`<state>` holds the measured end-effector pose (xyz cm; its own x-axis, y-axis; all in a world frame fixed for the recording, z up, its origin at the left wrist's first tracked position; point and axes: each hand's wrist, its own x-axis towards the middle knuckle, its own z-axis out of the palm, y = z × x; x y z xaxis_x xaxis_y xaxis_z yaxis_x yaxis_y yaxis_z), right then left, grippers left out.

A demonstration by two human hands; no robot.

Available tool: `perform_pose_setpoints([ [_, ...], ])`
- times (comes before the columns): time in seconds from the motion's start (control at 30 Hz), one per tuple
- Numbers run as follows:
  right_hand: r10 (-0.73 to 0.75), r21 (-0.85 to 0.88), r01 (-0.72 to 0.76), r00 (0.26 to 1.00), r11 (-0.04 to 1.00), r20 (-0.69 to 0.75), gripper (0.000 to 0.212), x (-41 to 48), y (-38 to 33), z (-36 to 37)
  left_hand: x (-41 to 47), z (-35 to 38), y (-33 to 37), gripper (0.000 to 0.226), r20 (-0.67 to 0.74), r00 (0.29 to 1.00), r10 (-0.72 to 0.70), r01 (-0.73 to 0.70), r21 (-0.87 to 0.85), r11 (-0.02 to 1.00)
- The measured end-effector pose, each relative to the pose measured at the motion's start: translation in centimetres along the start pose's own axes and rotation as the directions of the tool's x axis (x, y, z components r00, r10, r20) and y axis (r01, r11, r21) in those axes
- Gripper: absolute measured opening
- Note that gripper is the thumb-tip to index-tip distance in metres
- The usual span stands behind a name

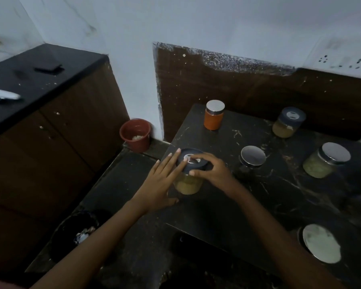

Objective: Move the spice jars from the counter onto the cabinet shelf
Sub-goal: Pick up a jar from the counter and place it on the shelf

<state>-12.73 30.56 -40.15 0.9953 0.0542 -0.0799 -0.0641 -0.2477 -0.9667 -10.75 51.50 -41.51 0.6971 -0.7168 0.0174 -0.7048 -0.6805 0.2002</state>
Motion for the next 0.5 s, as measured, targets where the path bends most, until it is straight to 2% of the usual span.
perform_pose_setpoints([
  [0.13,0.032,0.098,-0.031,0.999,0.995,-0.008,0.036,-1.5,-2.1,-1.9,0.7,-2.0,0.7,0.131,-0.041,0.994,0.104,-0.106,-0.066,0.992],
  [0.27,0.056,0.149,-0.052,0.998,0.987,-0.025,0.033,-2.6,-2.8,-2.8,1.7,-3.6,1.9,0.119,-0.125,0.973,0.197,-0.218,-0.186,0.958],
  [0.4,0.109,0.19,-0.094,0.992,0.977,-0.068,0.038,-3.2,-3.4,-3.0,2.1,-4.5,2.5,0.114,-0.137,0.974,0.179,-0.214,-0.31,0.926],
  [0.5,0.122,0.132,-0.112,0.99,0.985,-0.07,0.049,-3.5,-3.6,-3.6,2.6,-4.5,2.7,0.114,-0.119,0.978,0.171,-0.202,-0.332,0.922],
])
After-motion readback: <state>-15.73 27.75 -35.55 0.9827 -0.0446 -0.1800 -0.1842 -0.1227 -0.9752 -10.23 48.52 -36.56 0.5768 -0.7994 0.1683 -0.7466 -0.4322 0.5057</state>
